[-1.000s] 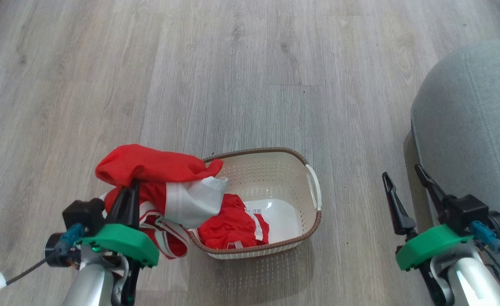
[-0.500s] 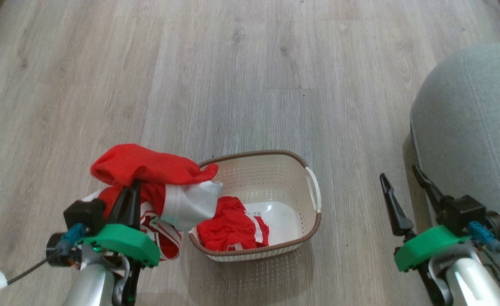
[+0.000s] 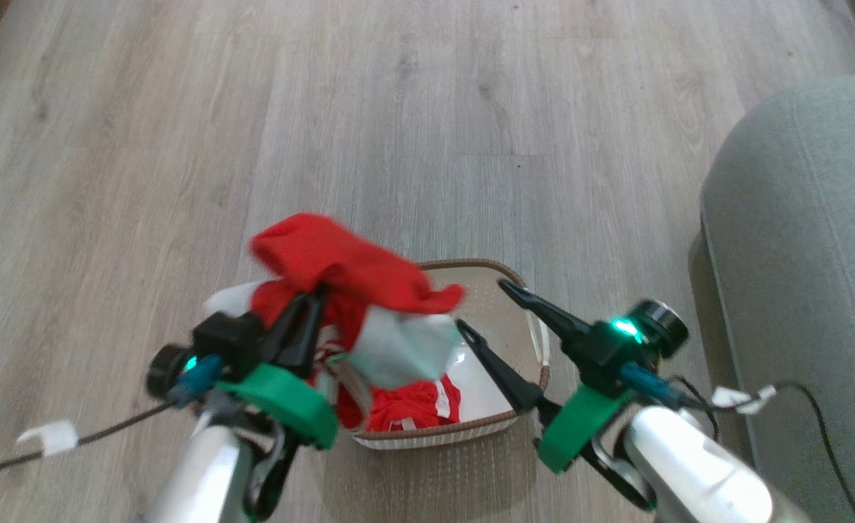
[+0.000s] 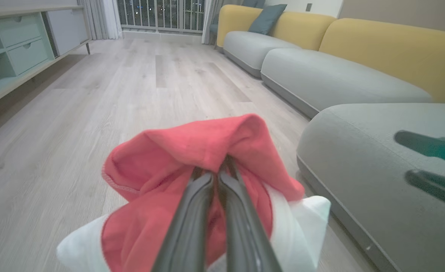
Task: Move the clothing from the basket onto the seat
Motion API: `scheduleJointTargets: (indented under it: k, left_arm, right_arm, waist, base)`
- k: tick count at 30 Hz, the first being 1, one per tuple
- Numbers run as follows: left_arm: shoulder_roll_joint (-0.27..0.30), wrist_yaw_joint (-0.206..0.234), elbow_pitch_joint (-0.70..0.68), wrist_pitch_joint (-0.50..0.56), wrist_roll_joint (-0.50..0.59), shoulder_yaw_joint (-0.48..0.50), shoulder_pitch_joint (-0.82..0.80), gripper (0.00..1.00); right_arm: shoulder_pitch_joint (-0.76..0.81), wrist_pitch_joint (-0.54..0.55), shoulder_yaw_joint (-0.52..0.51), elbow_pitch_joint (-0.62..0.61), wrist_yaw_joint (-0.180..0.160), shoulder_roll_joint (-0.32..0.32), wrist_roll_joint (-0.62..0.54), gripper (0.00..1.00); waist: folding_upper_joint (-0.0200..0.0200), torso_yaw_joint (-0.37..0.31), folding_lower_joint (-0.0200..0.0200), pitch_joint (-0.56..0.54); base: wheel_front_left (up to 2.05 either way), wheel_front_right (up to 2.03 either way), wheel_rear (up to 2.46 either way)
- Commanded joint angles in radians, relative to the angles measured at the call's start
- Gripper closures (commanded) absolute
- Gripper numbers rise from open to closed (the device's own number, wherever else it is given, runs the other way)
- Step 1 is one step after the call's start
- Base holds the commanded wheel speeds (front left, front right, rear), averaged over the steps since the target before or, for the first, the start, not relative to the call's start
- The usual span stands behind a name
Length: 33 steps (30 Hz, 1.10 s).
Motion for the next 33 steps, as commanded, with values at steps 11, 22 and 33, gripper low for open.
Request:
scheduleJointTargets:
  k: [11, 22, 33]
  left_arm:
    - [-0.028, -0.031, -0.135, 0.056, -0.023, -0.205, -0.115, 1.0]
    - [-0.031, -0.024, -0.151, 0.064, -0.077, -0.27, -0.112, 0.91]
    - [-0.02, -0.001, -0.086, -0.008, -0.073, -0.25, -0.116, 0.0]
  right_arm:
    - [-0.217, -0.006, 0.21, 0.077, 0.0, 0.004, 0.093, 0.0]
    - [-0.232, -0.006, 0.215, 0.121, 0.0, 0.006, 0.125, 1.0]
    - [-0.21, -0.006, 0.099, 0.085, 0.0, -0.057, 0.114, 1.0]
  waist:
    - [0.0, 0.041, 0.0, -0.008]
    - [0.0, 0.033, 0.0, -0.014]
    - [0.0, -0.111, 0.0, 0.026]
  base:
    - [0.0, 0.0, 0.0]
    - [0.0, 0.0, 0.0]
    - [0.0, 0.0, 0.0]
